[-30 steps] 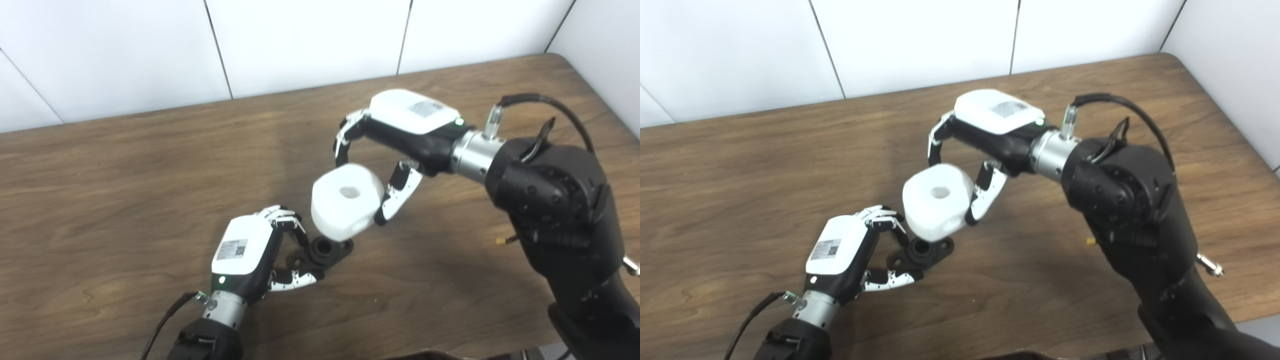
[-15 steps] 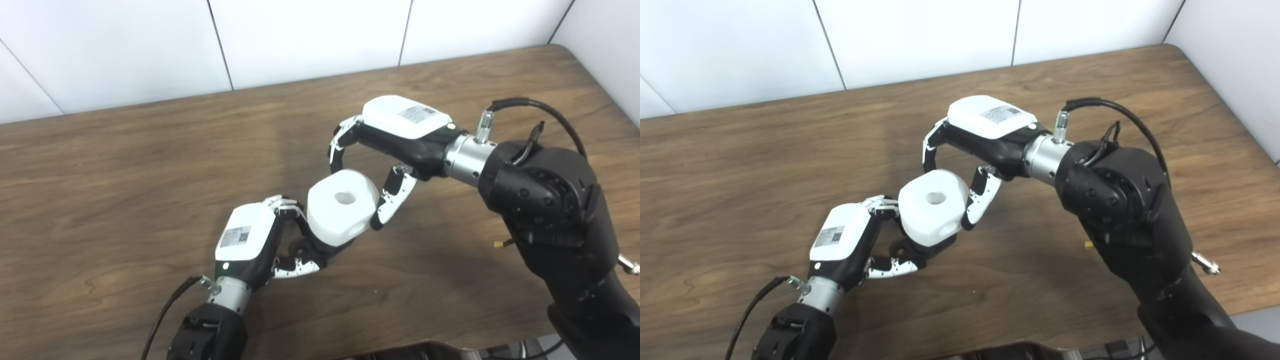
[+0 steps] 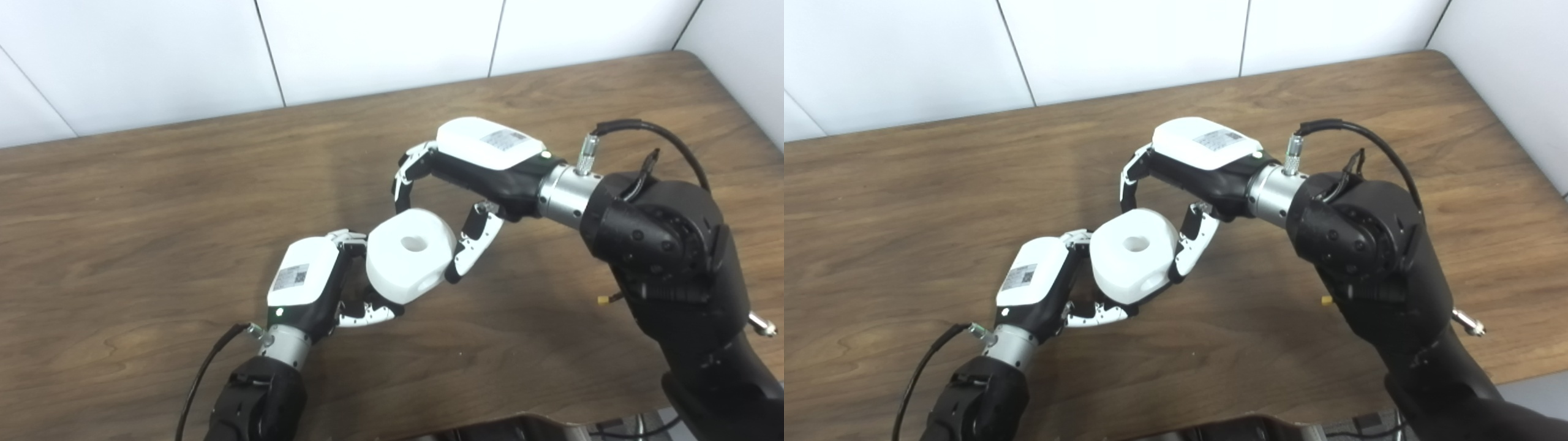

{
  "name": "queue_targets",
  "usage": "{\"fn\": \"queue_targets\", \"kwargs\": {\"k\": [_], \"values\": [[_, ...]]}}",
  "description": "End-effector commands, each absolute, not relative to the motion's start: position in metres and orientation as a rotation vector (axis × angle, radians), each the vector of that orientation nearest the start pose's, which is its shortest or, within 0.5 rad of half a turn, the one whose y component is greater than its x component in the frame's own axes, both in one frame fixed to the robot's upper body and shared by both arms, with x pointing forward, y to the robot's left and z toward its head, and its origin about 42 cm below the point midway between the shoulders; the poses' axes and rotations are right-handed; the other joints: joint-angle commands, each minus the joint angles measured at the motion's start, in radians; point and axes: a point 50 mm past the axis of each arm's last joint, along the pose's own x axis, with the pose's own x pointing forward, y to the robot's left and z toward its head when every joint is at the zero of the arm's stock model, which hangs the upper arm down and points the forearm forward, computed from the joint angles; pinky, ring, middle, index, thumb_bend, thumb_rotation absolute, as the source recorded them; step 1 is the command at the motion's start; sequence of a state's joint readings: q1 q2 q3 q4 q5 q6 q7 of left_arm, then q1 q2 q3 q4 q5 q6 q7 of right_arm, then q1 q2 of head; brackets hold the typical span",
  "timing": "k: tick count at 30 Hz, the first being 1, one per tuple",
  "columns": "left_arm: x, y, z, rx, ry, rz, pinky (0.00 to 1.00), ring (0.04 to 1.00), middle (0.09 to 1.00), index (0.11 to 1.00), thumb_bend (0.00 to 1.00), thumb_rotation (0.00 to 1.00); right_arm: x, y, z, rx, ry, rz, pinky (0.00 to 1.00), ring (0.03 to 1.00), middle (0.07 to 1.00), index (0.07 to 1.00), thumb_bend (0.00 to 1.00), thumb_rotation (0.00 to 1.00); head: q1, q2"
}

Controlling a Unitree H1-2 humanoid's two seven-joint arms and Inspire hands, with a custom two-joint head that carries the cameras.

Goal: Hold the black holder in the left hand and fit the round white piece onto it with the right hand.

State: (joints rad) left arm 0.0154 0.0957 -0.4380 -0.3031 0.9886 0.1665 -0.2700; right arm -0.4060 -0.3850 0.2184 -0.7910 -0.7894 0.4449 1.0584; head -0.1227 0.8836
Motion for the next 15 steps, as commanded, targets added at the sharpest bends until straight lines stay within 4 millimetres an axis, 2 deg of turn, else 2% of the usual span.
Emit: {"fn": "queue_targets", "kwargs": {"k": [1, 15], "values": [[0.239, 0.125, 0.117, 1.050, -0.011, -0.531, 0.78, 0.845, 0.764, 0.484, 0.52, 0.04, 0.272, -0.194, 0.344, -1.249, -0.353, 0.591, 0.78, 0.867, 0.740, 0.481, 0.53, 0.14, -0.001, 0.001], [0.237, 0.122, 0.121, 1.061, -0.018, -0.532, 0.78, 0.845, 0.765, 0.485, 0.52, 0.04, 0.277, -0.188, 0.331, -1.266, -0.358, 0.597, 0.78, 0.864, 0.733, 0.480, 0.53, 0.14, 0.003, 0.005]]}}
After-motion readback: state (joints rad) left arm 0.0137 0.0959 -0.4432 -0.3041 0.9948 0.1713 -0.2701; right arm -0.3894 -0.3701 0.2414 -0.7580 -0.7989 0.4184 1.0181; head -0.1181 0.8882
